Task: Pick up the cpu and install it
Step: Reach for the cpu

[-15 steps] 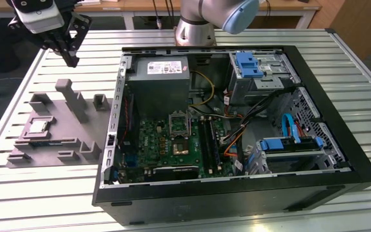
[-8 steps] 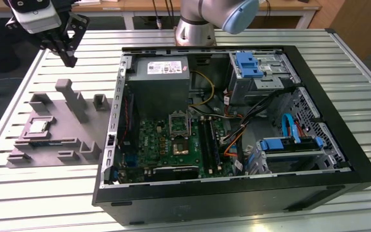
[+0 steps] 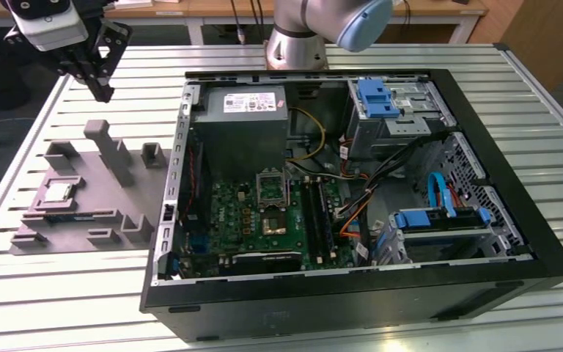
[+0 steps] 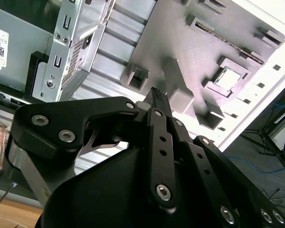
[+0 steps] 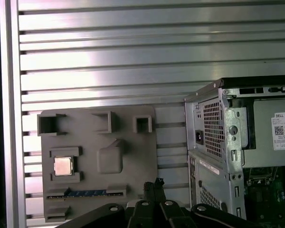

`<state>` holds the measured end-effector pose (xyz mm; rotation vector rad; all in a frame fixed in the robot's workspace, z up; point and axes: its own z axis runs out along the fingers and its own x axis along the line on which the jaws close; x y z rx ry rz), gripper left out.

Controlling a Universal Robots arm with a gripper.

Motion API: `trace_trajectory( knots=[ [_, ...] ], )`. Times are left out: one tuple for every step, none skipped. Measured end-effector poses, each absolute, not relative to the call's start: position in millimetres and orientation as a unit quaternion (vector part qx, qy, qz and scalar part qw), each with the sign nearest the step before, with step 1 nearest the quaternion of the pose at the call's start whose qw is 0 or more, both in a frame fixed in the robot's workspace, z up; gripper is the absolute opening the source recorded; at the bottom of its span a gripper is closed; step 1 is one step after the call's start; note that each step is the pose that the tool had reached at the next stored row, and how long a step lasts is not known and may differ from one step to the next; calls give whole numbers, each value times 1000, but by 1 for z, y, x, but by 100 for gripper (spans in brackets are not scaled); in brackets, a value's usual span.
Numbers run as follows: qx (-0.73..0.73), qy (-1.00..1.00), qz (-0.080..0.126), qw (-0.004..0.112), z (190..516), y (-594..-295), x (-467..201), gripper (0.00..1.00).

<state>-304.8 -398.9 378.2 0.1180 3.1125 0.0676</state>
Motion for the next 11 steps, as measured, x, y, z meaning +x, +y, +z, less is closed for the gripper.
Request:
trace_trajectory(
  knots=[
    [38, 999, 22, 13, 378, -399, -305, 11],
    [38, 999, 22, 13, 378, -399, -306, 11],
    [38, 999, 22, 13, 378, -399, -306, 11],
    [38, 999, 22, 13, 378, -399, -307, 11],
    [38, 999, 22, 13, 378, -399, -307, 11],
    [38, 999, 22, 13, 378, -399, -307, 11],
    [38, 999, 22, 13, 378, -399, -308, 11],
    [38, 999, 22, 13, 378, -399, -308, 11],
    [38, 999, 22, 13, 378, -399, -309, 11],
    [38, 999, 22, 13, 378, -399, -309, 11],
    [38, 999, 22, 13, 378, -399, -310, 11]
  ],
)
